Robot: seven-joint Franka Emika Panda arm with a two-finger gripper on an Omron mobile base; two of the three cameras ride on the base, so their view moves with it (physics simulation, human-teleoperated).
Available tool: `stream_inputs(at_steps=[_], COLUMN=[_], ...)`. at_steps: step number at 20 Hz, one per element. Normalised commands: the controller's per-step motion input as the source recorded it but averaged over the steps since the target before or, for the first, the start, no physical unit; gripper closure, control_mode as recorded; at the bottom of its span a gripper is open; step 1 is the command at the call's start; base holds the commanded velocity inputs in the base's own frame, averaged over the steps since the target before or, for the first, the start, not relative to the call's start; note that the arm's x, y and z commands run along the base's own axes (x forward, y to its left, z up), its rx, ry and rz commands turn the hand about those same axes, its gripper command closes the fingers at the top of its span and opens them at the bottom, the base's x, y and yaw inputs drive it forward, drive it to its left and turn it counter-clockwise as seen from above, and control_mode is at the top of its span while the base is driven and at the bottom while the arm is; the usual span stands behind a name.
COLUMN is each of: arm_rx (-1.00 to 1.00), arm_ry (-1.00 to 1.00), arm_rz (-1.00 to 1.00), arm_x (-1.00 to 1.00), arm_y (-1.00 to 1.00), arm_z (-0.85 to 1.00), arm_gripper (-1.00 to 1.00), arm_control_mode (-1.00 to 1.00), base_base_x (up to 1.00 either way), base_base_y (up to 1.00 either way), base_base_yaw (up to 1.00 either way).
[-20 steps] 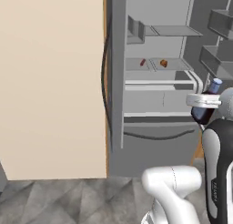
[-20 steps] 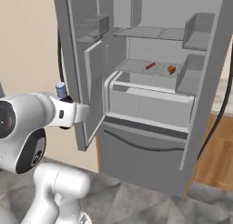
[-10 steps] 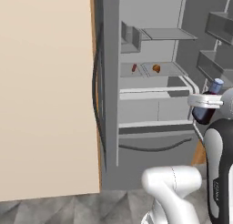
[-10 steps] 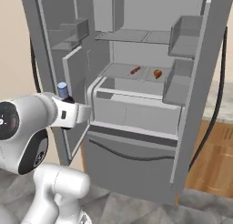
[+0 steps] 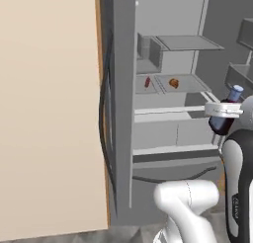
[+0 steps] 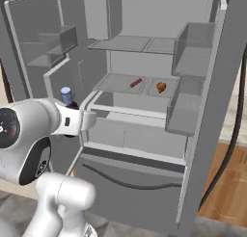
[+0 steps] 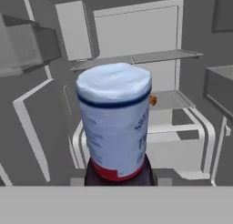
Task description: Place the condiment bottle and mustard from the counter to the top shelf of the fridge. If the existing items in the fridge are on the top shelf, move them to other shelves.
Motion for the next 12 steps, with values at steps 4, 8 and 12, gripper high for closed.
stream_inputs(at_steps=[4, 8, 12], arm_rx=[0.00, 0.00, 0.00], arm_ry=[0.00, 0.00, 0.00], arm_rz=[0.00, 0.00, 0.00], arm_x=[0.00, 0.00, 0.00], arm_y=[0.00, 0.00, 0.00], arm_z=[0.00, 0.00, 0.00], arm_gripper=[1.00, 1.00, 1.00], arm_control_mode=[1.00, 1.00, 1.00], base_base_x=[0.70, 0.71, 0.66], base_base_y=[0.00, 0.00, -0.03], base_base_yaw=[0.00, 0.00, 0.00])
